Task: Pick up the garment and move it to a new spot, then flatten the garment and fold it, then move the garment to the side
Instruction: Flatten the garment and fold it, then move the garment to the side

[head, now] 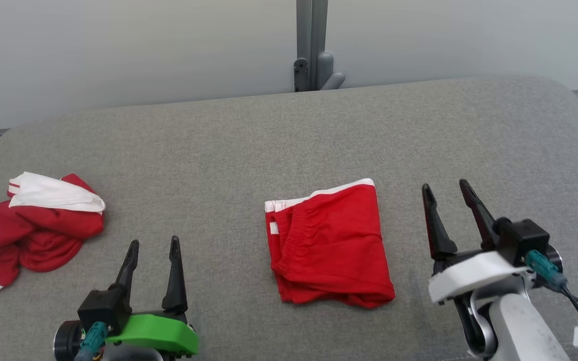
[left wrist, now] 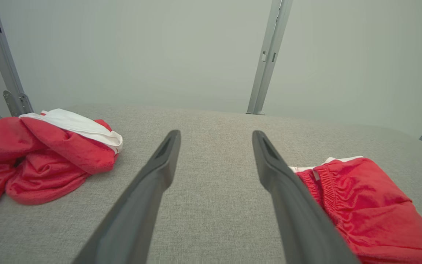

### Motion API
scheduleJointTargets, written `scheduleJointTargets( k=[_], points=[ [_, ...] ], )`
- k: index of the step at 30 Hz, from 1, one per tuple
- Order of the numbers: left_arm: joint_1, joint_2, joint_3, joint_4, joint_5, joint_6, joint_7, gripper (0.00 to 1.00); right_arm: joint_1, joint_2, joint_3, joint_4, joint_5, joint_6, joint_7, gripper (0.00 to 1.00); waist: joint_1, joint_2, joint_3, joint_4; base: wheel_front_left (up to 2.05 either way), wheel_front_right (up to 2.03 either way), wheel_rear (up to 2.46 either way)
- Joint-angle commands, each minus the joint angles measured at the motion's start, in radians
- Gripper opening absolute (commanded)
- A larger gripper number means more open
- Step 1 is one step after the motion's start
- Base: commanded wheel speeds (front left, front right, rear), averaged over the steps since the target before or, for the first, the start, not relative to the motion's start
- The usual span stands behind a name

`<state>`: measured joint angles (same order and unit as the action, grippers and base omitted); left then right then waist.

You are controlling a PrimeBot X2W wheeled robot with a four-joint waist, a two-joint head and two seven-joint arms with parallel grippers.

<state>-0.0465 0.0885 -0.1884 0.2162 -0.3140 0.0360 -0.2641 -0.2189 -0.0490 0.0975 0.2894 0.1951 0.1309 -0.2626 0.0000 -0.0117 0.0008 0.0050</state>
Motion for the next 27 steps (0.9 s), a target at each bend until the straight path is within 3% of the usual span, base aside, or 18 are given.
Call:
scheduleJointTargets(
  k=[1, 11, 27],
  points=[
    [0.025, 0.006, 0.009, -0.012, 0.005, 0.009, 0.0, 1.0, 0.055, -0.003, -0.02, -0.045, -0.007, 0.0, -0.003, 1.0, 0.0, 0.0117, -0.005, -0.005, 0.0, 0.0, 0.0],
    [0.107, 0.011, 0.038, -0.062, 0.01, 0.026, 0.0, 1.0, 0.202, -0.003, -0.039, -0.181, 0.009, 0.0, 0.003, 1.0, 0.0, 0.0117, -0.013, -0.016, 0.0, 0.0, 0.0],
    [0.122, 0.017, 0.032, -0.067, 0.014, 0.029, 0.0, 1.0, 0.215, -0.002, -0.049, -0.211, 0.005, 0.0, 0.041, 1.0, 0.0, 0.0117, -0.016, 0.007, 0.0, 0.0, 0.0]
  ],
)
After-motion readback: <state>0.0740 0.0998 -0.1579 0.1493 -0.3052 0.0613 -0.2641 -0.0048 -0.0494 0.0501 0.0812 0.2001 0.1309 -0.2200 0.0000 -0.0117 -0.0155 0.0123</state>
